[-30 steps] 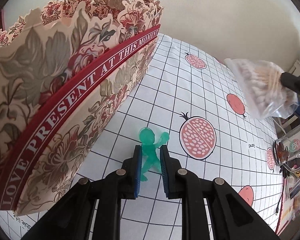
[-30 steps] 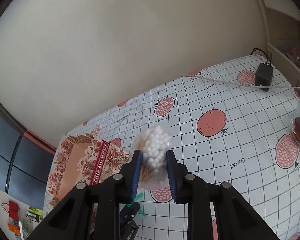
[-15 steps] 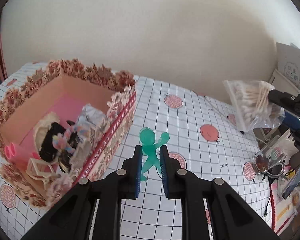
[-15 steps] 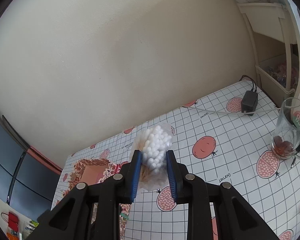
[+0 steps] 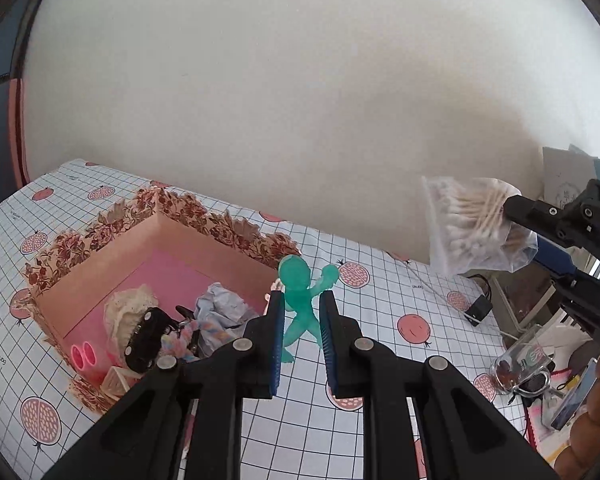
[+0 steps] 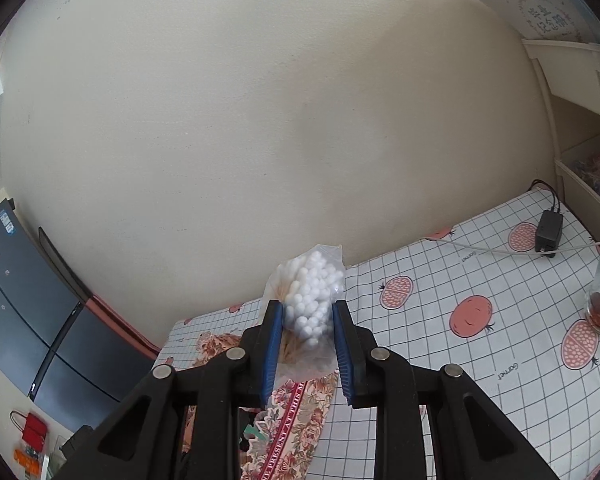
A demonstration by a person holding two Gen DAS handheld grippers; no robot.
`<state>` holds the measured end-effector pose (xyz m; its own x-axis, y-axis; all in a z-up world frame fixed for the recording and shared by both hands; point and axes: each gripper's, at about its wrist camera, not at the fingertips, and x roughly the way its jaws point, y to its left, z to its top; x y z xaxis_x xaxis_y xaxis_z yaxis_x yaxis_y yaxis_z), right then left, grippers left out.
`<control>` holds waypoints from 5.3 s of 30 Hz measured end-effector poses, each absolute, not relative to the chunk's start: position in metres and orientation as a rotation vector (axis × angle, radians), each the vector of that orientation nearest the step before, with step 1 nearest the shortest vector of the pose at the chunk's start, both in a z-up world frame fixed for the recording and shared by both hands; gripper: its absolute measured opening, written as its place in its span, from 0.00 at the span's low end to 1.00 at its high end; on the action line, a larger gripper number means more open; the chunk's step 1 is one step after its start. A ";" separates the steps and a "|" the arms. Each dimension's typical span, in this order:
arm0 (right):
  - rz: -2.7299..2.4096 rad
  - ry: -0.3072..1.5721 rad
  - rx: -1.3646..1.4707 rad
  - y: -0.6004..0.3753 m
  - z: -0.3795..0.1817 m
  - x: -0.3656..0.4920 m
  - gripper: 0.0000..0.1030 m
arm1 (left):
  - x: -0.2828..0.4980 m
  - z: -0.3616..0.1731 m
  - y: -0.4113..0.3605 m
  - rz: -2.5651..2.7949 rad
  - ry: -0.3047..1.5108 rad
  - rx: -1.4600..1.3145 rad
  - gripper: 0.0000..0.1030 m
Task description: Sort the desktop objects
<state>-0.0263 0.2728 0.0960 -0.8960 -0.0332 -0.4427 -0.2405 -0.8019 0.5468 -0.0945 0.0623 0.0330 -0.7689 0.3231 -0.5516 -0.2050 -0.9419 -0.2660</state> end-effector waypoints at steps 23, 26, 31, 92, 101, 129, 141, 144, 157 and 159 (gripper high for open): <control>2.911 0.927 -0.844 0.193 0.072 -0.069 0.27 | -0.106 0.028 -0.025 2.827 -0.505 -0.878 0.17; 2.920 0.902 -0.882 0.182 0.066 -0.076 0.27 | -0.109 0.026 -0.033 2.830 -0.537 -0.887 0.17; 2.934 0.852 -0.943 0.165 0.055 -0.087 0.27 | -0.110 0.020 -0.047 2.829 -0.606 -0.920 0.17; 2.870 0.577 -1.332 0.107 -0.003 -0.128 0.28 | -0.128 -0.014 -0.074 2.738 -0.781 -1.161 0.18; 2.865 0.541 -1.342 0.109 0.002 -0.125 0.28 | -0.126 -0.009 -0.073 2.749 -0.755 -1.136 0.30; 2.782 0.380 -1.268 0.168 0.032 -0.088 0.93 | -0.109 0.016 -0.054 2.777 -0.655 -1.076 0.91; 2.869 0.293 -1.263 0.174 0.048 -0.062 1.00 | -0.096 0.020 -0.041 2.751 -0.587 -1.088 1.00; 2.894 0.268 -1.277 0.171 0.051 -0.055 1.00 | -0.091 0.021 -0.037 2.744 -0.549 -1.089 1.00; 2.869 0.226 -1.237 0.171 0.066 -0.024 1.00 | -0.064 0.027 -0.021 2.737 -0.390 -1.112 1.00; 2.864 0.200 -1.243 0.170 0.064 -0.020 1.00 | -0.060 0.027 -0.018 2.745 -0.357 -1.128 1.00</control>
<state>-0.0200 0.1699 0.0638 -0.6842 -0.0386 -0.7282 -0.0628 -0.9918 0.1116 -0.0604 -0.0182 0.0273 -0.7053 0.2296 -0.6707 -0.0503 -0.9599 -0.2757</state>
